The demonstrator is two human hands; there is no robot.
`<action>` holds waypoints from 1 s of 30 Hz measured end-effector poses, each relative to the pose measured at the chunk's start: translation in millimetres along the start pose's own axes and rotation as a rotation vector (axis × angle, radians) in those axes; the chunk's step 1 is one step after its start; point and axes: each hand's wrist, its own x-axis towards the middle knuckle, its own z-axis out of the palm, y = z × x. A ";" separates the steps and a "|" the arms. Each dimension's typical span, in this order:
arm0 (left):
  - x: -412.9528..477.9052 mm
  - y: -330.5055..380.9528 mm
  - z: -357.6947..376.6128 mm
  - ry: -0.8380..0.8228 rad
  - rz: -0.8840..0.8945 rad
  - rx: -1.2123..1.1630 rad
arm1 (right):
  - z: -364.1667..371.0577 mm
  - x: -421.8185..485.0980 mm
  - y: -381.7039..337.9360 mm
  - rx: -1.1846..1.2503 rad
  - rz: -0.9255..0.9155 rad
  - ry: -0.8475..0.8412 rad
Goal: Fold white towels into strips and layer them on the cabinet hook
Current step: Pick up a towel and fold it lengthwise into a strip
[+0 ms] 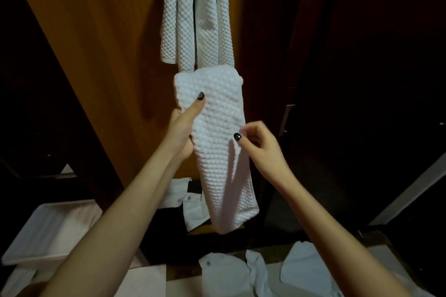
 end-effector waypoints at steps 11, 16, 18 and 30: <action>24.2 38.3 4.8 -0.081 0.188 0.200 | 16.4 -0.8 -8.1 0.085 -0.049 0.083; 22.7 52.5 -8.2 -0.096 0.114 0.190 | 18.1 6.0 -21.2 0.059 -0.061 -0.054; 21.9 55.7 -11.5 -0.106 0.122 0.202 | 27.1 1.1 -25.3 0.008 -0.104 0.012; 16.3 56.9 -16.8 -0.049 0.212 0.260 | 45.9 -14.8 -30.0 0.076 -0.120 0.183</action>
